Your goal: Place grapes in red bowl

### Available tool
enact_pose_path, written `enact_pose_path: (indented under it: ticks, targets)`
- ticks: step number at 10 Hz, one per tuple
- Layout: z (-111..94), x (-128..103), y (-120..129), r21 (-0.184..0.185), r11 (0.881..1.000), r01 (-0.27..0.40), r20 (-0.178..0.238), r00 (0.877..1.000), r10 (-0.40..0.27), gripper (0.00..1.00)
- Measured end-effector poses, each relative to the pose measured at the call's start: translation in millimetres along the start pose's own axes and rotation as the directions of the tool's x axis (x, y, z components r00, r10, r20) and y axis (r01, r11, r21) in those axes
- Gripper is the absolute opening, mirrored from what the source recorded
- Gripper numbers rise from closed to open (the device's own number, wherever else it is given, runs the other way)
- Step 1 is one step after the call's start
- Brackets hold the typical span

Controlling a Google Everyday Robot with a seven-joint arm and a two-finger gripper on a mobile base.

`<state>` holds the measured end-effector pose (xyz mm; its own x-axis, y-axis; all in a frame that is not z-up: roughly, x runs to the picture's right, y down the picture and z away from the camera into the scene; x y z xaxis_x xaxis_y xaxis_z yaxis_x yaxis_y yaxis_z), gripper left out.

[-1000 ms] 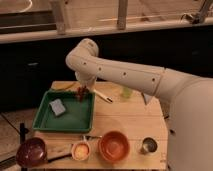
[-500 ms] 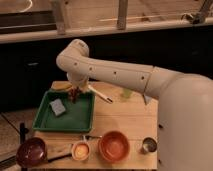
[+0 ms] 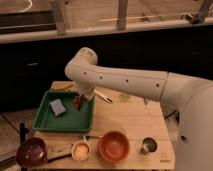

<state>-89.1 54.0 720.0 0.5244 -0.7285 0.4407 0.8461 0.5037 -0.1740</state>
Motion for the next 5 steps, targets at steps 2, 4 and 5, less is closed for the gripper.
enact_pose_path:
  ticks: [2,4,5]
  targets:
    - [17.8,-12.4,24.9,-0.006,1.0,-0.017,0.041,0.999,0.017,0.01]
    - [29.8,-20.0,47.0,-0.019,0.999,-0.035,0.086,0.996,0.037,0.01]
    - [32.8,-20.0,53.2,-0.029,0.999,-0.037,0.101,0.994,0.04,0.01]
